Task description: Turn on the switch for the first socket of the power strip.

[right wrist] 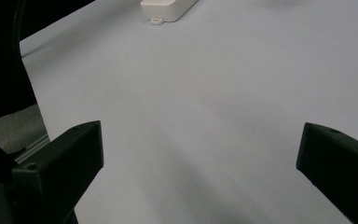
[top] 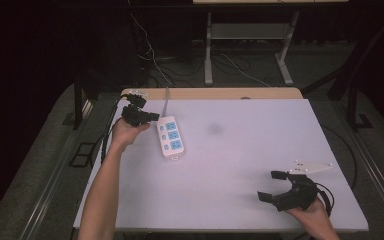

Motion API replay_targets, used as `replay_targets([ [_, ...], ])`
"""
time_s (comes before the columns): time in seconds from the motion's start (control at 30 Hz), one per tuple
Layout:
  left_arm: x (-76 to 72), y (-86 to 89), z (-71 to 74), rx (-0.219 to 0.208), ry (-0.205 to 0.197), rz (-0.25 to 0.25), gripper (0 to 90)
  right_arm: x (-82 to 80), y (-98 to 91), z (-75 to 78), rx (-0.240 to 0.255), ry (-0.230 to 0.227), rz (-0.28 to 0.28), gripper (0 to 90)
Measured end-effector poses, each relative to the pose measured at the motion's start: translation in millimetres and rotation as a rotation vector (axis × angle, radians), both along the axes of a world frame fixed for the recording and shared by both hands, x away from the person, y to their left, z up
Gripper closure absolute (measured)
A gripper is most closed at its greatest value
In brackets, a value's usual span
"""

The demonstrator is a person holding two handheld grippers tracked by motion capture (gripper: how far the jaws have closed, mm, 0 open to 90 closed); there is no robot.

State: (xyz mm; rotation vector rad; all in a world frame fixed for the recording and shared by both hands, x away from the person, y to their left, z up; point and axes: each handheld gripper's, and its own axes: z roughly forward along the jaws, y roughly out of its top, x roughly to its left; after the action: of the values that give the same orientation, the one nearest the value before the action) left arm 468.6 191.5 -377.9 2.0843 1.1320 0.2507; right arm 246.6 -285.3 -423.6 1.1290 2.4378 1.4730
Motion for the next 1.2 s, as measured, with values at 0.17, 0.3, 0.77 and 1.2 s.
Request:
replay_targets([
  [0.17, 2.1, 0.2, -6.0, -0.012, 0.007, 0.013, 89.1, -0.1, 0.2, -0.1, -0.001, 0.0, 0.0, 0.1],
  [0.3, 3.5, -0.1, -11.2, -0.011, 0.016, 0.016, 89.2, 0.0, 0.2, -0.2, -0.002, -0.001, 0.0, 0.1],
  [0.77, 6.0, -4.6, -26.7, -0.028, 0.037, 0.026, 89.2, -0.2, 0.3, -0.5, -0.002, 0.003, 0.0, 0.1],
  [1.2, 6.0, -10.2, -36.6, -0.009, 0.047, 0.037, 89.2, -0.1, 0.5, -0.6, -0.005, 0.003, 0.006, 0.1],
])
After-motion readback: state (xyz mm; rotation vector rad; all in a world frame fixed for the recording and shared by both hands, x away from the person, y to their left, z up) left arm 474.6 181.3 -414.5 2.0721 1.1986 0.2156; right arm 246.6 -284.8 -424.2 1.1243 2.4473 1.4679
